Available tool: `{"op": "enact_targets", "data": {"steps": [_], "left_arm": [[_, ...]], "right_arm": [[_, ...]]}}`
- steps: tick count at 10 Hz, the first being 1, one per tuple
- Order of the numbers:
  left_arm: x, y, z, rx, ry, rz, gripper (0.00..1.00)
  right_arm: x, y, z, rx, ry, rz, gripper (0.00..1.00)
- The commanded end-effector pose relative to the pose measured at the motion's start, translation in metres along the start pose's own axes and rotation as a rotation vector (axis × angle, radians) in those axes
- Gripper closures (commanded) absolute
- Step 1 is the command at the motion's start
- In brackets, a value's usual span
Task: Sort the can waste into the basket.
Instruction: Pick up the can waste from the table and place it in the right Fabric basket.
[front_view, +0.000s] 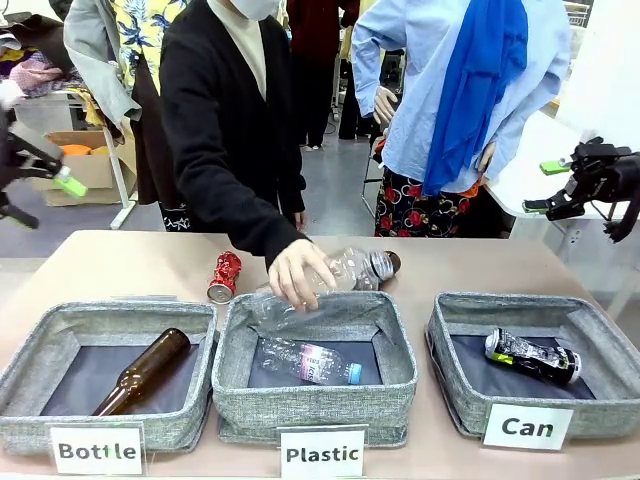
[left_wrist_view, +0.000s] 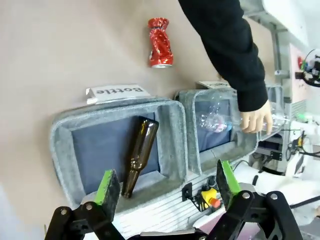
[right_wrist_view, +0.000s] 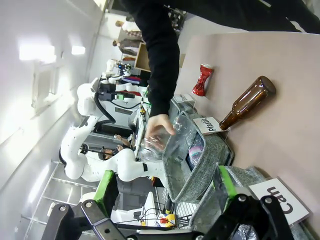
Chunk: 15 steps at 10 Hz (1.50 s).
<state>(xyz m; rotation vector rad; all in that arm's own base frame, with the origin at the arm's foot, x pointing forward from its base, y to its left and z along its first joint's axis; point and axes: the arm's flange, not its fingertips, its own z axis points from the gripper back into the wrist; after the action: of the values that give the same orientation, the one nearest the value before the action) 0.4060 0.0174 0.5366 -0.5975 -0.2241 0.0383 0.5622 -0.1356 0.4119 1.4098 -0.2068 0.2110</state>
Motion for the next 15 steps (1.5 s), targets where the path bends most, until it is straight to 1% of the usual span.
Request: {"op": "enact_targets", "data": {"steps": [1, 3, 4, 5, 6, 8, 9, 11, 12, 13, 14, 15], "left_arm": [[0.023, -0.032, -0.031, 0.032, 0.005, -0.037, 0.0], [0.04, -0.052, -0.058, 0.068, 0.043, -0.061, 0.0], [0.043, -0.049, -0.055, 0.067, 0.047, -0.054, 0.0], [0.041, -0.035, -0.042, 0.058, 0.03, -0.028, 0.0], [0.033, -0.004, -0.018, 0.02, 0.014, 0.005, 0.0], [0.007, 0.064, 0.03, -0.082, -0.023, 0.069, 0.0], [-0.008, 0.095, 0.044, -0.121, -0.057, 0.127, 0.0], [-0.034, 0.137, 0.052, -0.198, -0.1, 0.19, 0.0], [-0.037, 0.143, 0.049, -0.206, -0.103, 0.205, 0.0], [-0.036, 0.14, 0.047, -0.195, -0.105, 0.206, 0.0], [-0.032, 0.126, 0.044, -0.16, -0.111, 0.198, 0.0], [-0.025, 0.101, 0.04, -0.118, -0.112, 0.17, 0.0]], "right_arm": [[0.003, 0.002, 0.001, 0.007, 0.012, 0.018, 0.0], [0.003, 0.002, 0.001, 0.007, 0.012, 0.018, 0.0], [0.003, 0.002, 0.001, 0.007, 0.012, 0.018, 0.0], [0.003, 0.002, 0.001, 0.007, 0.012, 0.018, 0.0], [0.003, 0.002, 0.001, 0.007, 0.012, 0.018, 0.0], [0.003, 0.002, 0.001, 0.007, 0.012, 0.018, 0.0], [0.003, 0.002, 0.001, 0.007, 0.012, 0.018, 0.0], [0.003, 0.002, 0.001, 0.007, 0.012, 0.018, 0.0], [0.003, 0.002, 0.001, 0.007, 0.012, 0.018, 0.0], [0.003, 0.002, 0.001, 0.007, 0.012, 0.018, 0.0], [0.003, 0.002, 0.001, 0.007, 0.012, 0.018, 0.0], [0.003, 0.002, 0.001, 0.007, 0.012, 0.018, 0.0]]}}
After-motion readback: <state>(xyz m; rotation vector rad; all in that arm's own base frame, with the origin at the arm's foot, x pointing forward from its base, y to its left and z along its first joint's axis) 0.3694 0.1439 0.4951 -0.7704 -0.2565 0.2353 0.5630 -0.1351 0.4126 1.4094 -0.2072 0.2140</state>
